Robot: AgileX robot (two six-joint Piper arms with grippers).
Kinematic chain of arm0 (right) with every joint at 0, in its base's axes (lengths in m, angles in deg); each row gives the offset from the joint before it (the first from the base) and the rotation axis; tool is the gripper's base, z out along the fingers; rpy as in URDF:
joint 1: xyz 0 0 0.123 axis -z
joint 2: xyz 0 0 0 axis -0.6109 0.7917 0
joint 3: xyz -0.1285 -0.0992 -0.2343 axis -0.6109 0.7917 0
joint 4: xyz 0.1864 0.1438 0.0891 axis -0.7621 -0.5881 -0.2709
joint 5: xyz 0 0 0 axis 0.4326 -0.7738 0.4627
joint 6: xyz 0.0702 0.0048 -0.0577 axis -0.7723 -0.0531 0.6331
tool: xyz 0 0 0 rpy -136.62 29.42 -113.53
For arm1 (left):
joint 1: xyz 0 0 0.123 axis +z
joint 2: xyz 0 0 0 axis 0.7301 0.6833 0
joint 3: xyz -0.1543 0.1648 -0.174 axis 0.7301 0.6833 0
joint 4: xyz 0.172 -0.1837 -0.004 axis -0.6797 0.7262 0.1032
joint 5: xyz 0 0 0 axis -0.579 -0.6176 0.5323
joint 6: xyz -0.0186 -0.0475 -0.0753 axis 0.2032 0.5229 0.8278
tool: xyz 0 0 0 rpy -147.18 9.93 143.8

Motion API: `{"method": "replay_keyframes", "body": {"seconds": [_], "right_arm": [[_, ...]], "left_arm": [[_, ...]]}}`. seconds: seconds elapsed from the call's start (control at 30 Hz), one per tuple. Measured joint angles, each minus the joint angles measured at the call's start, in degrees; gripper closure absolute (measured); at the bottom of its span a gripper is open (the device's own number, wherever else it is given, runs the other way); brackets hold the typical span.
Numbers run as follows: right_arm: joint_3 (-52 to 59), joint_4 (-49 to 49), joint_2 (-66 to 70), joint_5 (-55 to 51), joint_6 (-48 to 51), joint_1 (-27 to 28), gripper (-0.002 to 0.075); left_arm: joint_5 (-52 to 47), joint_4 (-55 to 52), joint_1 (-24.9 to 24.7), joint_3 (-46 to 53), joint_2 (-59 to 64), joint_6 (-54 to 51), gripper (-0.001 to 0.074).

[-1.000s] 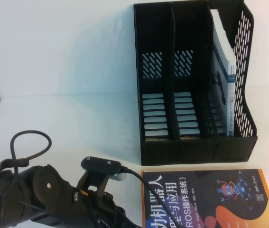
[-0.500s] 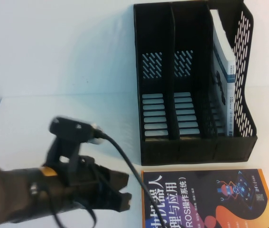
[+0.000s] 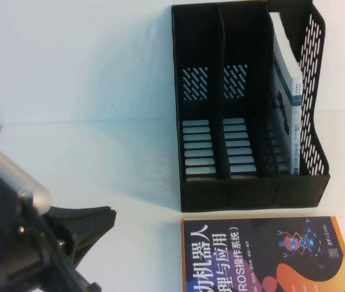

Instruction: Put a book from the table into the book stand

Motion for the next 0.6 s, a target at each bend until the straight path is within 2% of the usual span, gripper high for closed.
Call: {"method": "replay_keyframes", "body": {"seconds": [0.23,0.6], "right_arm": [[5.05,0.00,-4.72,-1.40,-1.40,0.00,0.0722],[5.35,0.00,-5.04,-1.40,-1.91,0.00,0.0722]], "left_arm": [[2.89,-3.81,0.00,1.00,-3.29,-1.56,0.0738],[5.33,-4.25,0.00,1.00,-3.28,-1.30,0.0738]]}}
